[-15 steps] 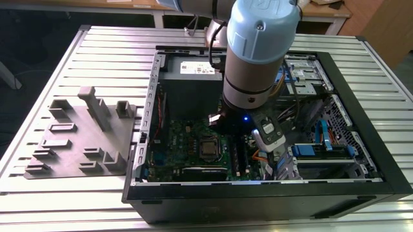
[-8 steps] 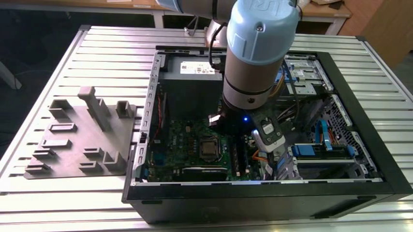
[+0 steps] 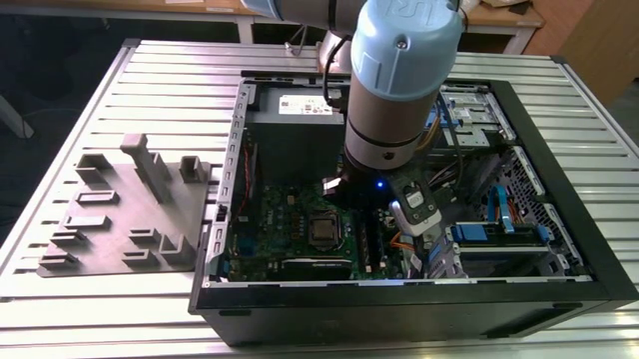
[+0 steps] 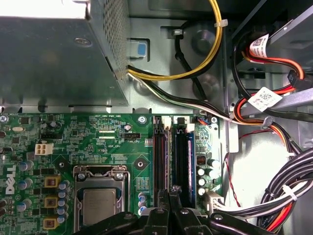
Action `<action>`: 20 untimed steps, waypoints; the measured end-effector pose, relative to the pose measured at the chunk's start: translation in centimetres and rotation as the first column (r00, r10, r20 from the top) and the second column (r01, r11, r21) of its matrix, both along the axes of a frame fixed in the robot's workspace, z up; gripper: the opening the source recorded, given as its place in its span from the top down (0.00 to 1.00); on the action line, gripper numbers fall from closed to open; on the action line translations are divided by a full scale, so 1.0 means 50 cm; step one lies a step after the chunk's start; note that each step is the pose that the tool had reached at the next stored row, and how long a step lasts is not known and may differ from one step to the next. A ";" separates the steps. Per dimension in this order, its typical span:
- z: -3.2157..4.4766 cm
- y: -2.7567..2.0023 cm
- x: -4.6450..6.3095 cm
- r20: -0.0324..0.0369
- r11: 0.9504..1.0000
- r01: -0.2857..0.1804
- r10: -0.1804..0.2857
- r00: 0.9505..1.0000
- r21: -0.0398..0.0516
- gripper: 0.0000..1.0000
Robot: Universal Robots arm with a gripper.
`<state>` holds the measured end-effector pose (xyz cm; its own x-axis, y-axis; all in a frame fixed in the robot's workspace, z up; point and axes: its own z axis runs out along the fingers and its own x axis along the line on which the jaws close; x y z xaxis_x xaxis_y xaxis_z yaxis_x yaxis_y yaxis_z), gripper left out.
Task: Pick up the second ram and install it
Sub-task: 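Insert the second ram into the second slot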
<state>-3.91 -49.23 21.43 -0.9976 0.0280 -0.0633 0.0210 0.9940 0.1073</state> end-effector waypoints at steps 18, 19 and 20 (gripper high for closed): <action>0.015 0.0001 0.000 0.000 1.000 0.000 0.000 1.000 0.000 0.78; 0.022 0.0001 0.000 0.000 1.000 0.000 0.000 1.000 0.000 0.78; 0.030 0.0001 0.000 0.000 1.000 0.000 0.000 1.000 0.000 0.78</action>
